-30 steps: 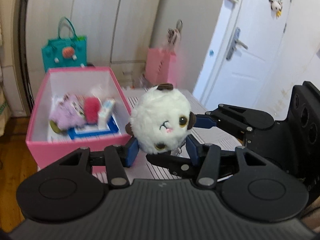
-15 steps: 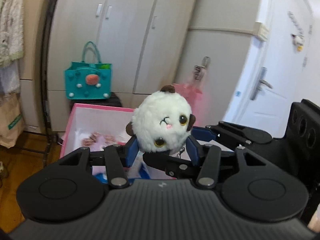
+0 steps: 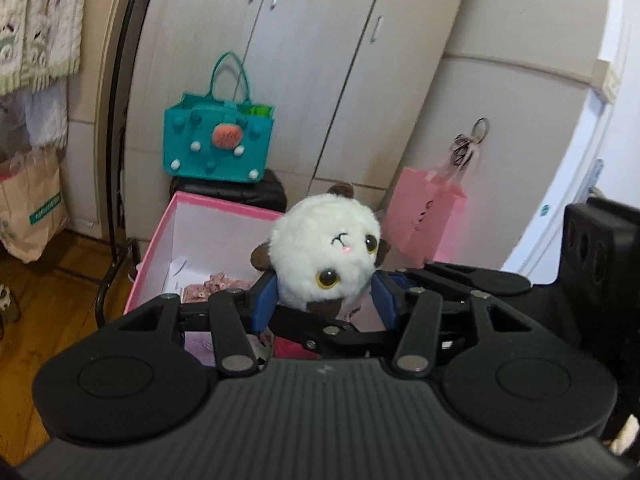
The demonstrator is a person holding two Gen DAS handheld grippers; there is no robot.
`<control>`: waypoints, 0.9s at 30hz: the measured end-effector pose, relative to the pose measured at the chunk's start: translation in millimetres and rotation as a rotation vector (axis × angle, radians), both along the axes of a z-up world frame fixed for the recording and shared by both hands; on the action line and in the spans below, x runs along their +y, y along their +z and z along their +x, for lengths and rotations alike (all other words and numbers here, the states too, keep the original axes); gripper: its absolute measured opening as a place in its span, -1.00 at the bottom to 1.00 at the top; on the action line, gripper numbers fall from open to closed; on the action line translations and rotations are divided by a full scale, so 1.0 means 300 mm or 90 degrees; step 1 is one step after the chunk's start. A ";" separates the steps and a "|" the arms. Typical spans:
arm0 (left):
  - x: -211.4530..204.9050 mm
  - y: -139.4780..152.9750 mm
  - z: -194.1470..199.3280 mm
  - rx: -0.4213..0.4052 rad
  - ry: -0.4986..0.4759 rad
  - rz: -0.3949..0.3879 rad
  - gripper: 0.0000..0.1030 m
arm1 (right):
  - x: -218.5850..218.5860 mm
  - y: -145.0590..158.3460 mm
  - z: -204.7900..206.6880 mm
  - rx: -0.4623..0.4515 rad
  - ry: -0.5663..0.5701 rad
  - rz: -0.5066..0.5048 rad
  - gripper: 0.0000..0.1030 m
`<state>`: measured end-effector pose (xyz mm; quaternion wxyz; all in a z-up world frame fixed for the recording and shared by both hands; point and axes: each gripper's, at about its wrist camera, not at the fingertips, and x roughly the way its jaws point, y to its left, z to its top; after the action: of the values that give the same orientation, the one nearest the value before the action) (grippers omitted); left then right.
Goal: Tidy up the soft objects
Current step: 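Lower the white plush into the pink box and open both tools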
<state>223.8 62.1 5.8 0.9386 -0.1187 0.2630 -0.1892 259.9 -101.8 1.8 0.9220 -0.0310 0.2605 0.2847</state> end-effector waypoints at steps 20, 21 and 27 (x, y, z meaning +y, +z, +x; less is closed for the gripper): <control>0.059 -0.065 0.023 0.032 0.068 -0.041 0.00 | -0.052 -0.015 -0.035 -0.022 -0.022 -0.041 0.48; 0.061 -0.058 0.000 0.028 0.074 -0.032 0.02 | -0.066 -0.012 -0.079 -0.038 -0.028 -0.035 0.48; 0.044 -0.038 -0.132 0.007 0.090 0.012 0.08 | -0.125 -0.007 -0.277 -0.061 -0.046 0.027 0.48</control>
<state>184.3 75.2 -5.5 0.9493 -0.1291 0.2609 -0.1189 176.8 -139.4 -0.3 0.9434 -0.0159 0.2113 0.2551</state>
